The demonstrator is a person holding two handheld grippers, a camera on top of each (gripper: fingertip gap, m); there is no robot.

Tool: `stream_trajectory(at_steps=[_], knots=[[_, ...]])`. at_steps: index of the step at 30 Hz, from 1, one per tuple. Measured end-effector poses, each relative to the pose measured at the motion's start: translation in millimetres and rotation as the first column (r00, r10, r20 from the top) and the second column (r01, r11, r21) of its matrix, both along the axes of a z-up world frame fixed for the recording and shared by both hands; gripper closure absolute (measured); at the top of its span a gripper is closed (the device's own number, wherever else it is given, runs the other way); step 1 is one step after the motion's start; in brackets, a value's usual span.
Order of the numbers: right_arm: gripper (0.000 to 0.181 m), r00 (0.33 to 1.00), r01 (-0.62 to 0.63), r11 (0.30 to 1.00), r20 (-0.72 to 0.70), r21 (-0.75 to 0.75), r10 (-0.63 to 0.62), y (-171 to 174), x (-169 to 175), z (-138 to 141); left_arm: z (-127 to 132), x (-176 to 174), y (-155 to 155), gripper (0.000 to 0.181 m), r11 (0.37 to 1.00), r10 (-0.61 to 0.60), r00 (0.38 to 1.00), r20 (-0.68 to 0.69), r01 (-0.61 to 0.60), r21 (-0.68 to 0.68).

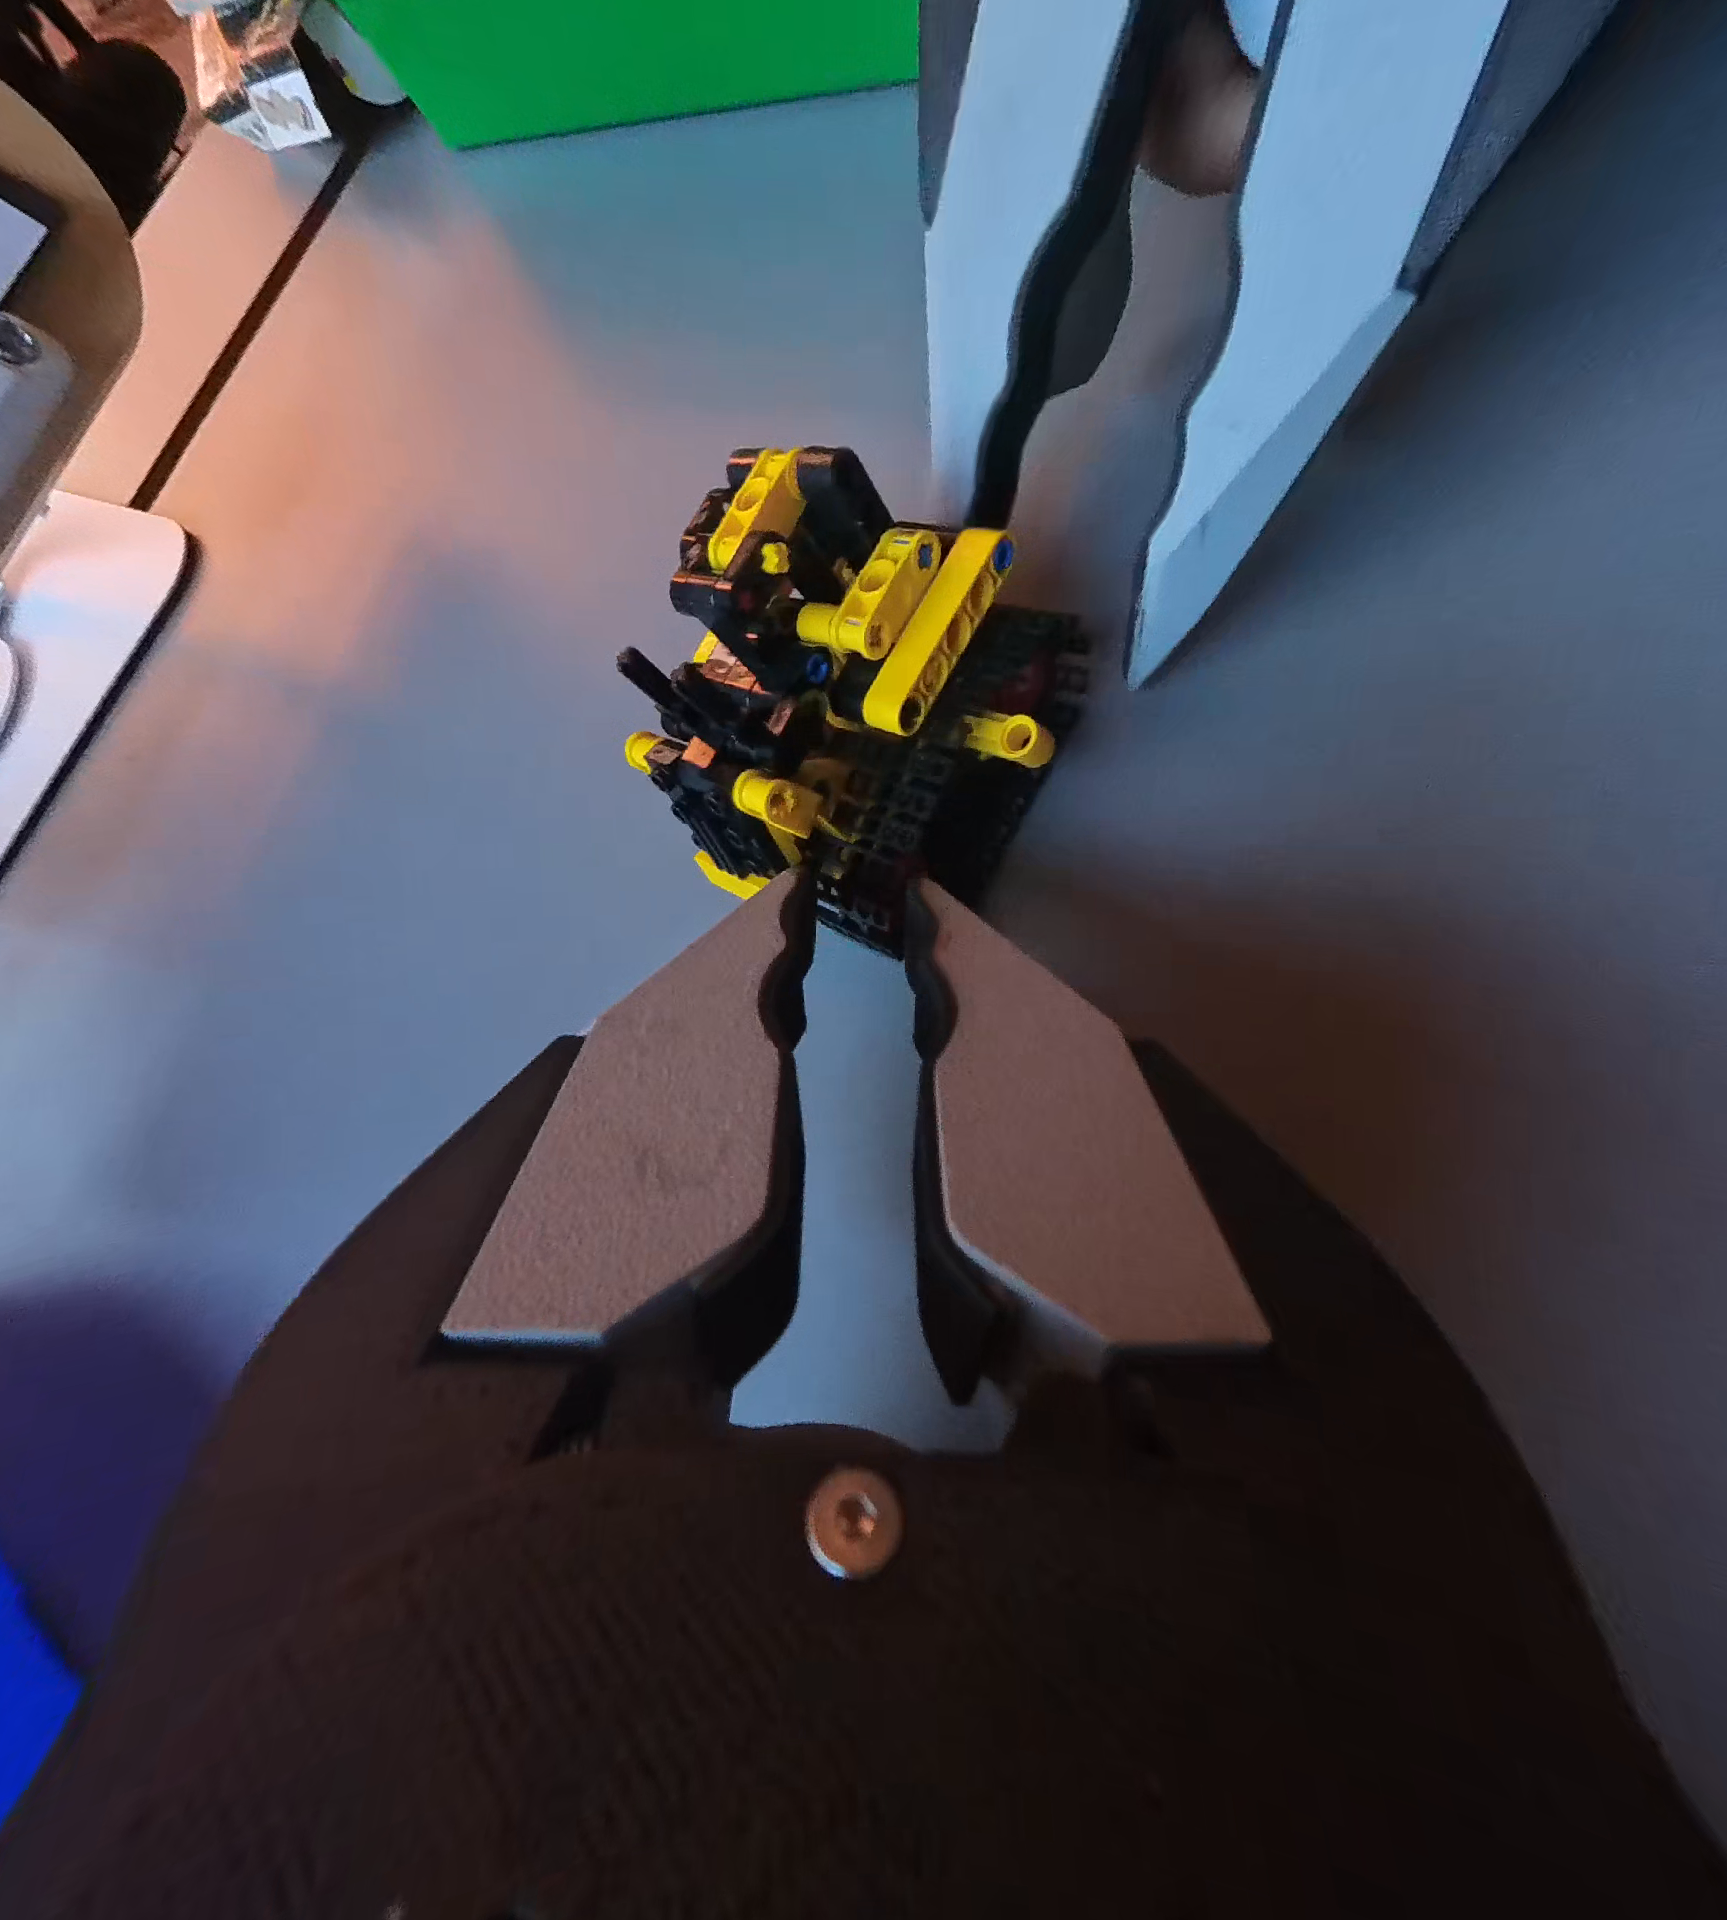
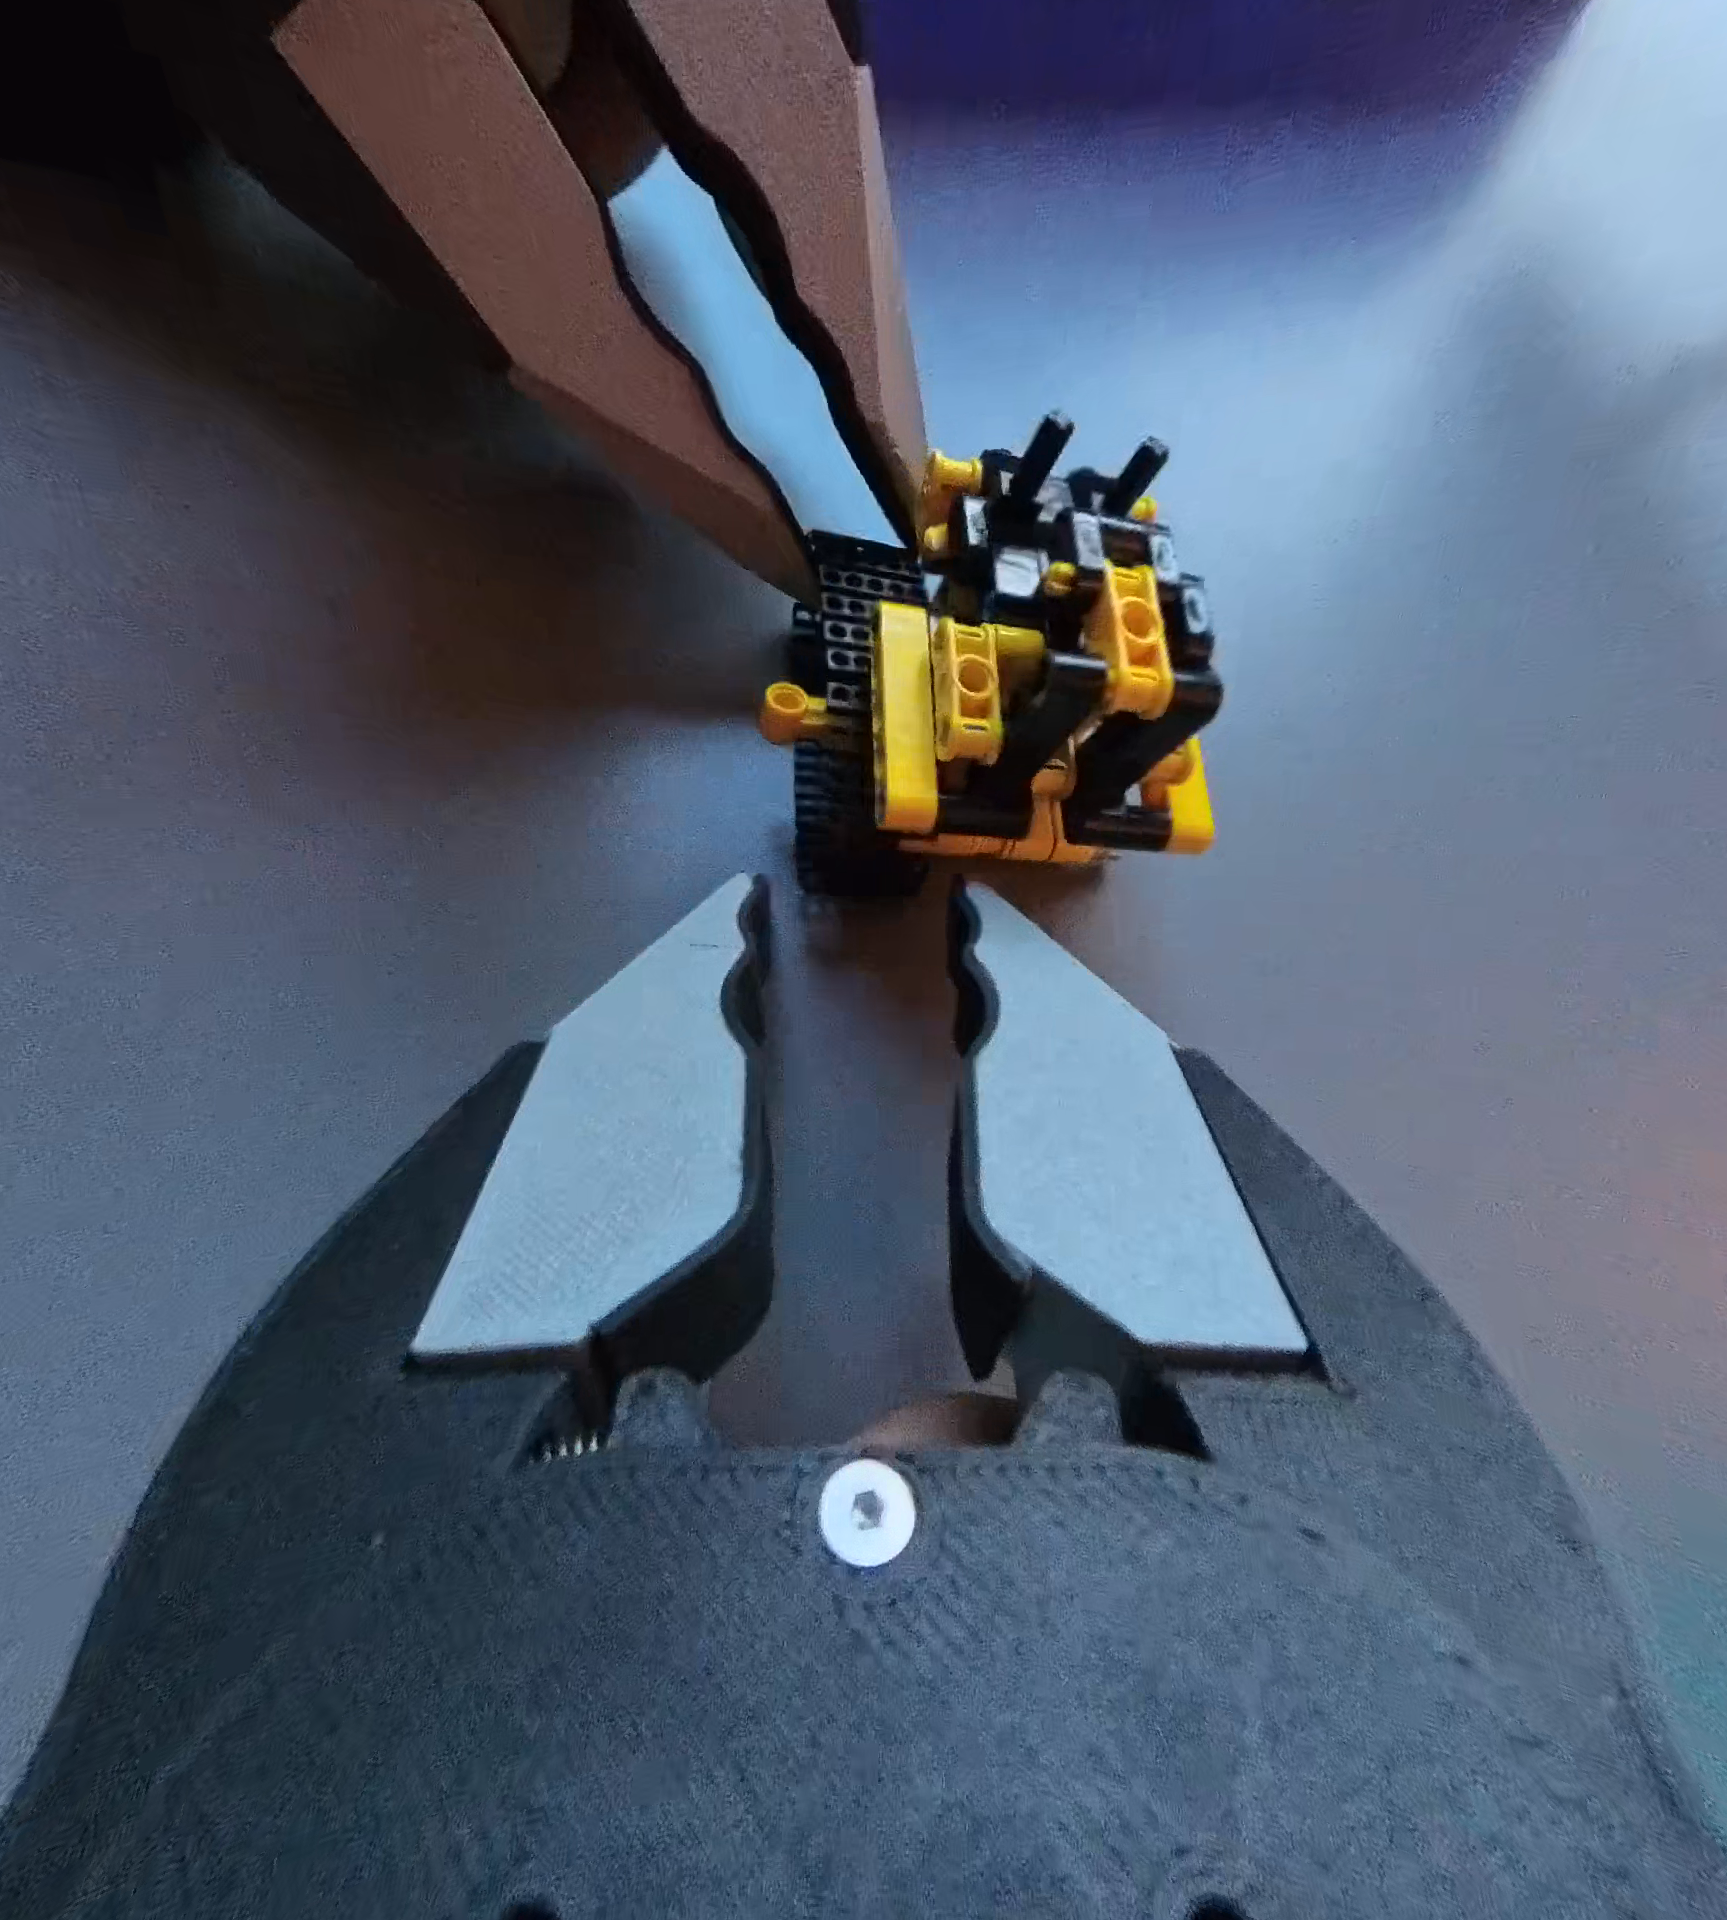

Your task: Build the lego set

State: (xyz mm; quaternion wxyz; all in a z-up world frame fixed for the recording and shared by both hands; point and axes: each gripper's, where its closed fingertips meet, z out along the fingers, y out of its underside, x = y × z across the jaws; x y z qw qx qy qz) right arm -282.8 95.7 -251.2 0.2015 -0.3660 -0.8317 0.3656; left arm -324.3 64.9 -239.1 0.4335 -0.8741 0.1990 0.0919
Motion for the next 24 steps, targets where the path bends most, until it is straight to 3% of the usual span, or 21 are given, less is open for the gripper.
stream_trajectory(at_steps=[1, 7, 10, 13, 18, 21, 24], knots=[[0.153, 1.0, 0.008, 1.0, -0.009, 0.009, -0.008, 0, -2, 0, 0, 1, 1, 0.168, 1.0, -0.003, 1.0, -0.002, 0.003, 0.004], [0.159, 0.995, 0.096, 0.995, -0.022, -0.012, -0.097, 7, -11, 5, 11, 3, 7, 0.171, 0.998, -0.006, 1.0, -0.016, 0.007, 0.057], [0.164, 0.981, 0.175, 0.978, -0.058, -0.116, -0.183, 13, -18, 20, 21, 6, 8, 0.172, 0.994, -0.017, 0.999, -0.041, 0.022, 0.105], [0.164, 0.973, 0.218, 0.96, -0.036, -0.176, -0.227, 14, -22, 24, 15, 7, 7, 0.176, 0.997, -0.027, 0.997, -0.076, 0.033, 0.07], [0.164, 0.969, 0.232, 0.972, -0.075, -0.039, -0.235, 15, -24, 15, 9, 1, 8, 0.176, 0.998, 0.009, 0.998, -0.06, -0.005, 0.055], [0.162, 0.976, 0.203, 0.974, -0.055, -0.105, -0.209, 12, -21, 19, 13, 1, 7, 0.177, 0.997, 0.011, 1.0, -0.027, -0.009, 0.072], [0.164, 0.965, 0.248, 0.953, -0.047, -0.174, -0.259, 20, -24, 25, 21, 4, 10, 0.179, 0.993, 0.001, 0.999, -0.052, 0.005, 0.116]])
